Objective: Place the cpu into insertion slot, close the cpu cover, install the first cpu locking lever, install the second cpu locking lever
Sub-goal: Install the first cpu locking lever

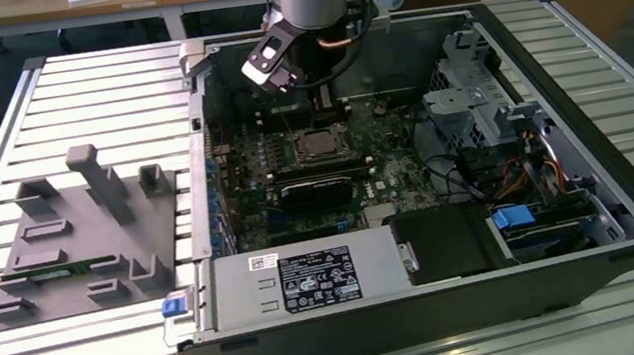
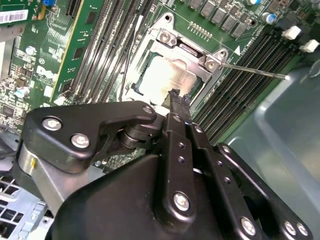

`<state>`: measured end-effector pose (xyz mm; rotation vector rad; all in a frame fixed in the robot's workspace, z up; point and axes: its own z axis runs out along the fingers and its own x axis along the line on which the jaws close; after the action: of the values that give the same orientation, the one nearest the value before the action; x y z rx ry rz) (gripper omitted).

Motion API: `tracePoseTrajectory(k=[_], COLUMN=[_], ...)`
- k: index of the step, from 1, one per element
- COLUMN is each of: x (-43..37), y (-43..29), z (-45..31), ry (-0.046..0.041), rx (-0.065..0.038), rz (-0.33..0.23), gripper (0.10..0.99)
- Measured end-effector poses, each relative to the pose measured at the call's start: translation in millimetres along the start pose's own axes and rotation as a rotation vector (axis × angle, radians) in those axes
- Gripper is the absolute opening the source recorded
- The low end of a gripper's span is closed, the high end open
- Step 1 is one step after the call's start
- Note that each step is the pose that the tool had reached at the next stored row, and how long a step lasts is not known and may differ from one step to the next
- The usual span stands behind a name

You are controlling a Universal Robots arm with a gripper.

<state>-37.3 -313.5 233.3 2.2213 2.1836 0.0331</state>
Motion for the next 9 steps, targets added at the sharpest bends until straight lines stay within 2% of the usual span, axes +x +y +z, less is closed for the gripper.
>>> tracePoseTrajectory(k=[9], x=[-0.1], y=[0.5], z=[-13.6], ry=[-0.0001], rx=[0.000], rz=[0.000], gripper=[0.118])
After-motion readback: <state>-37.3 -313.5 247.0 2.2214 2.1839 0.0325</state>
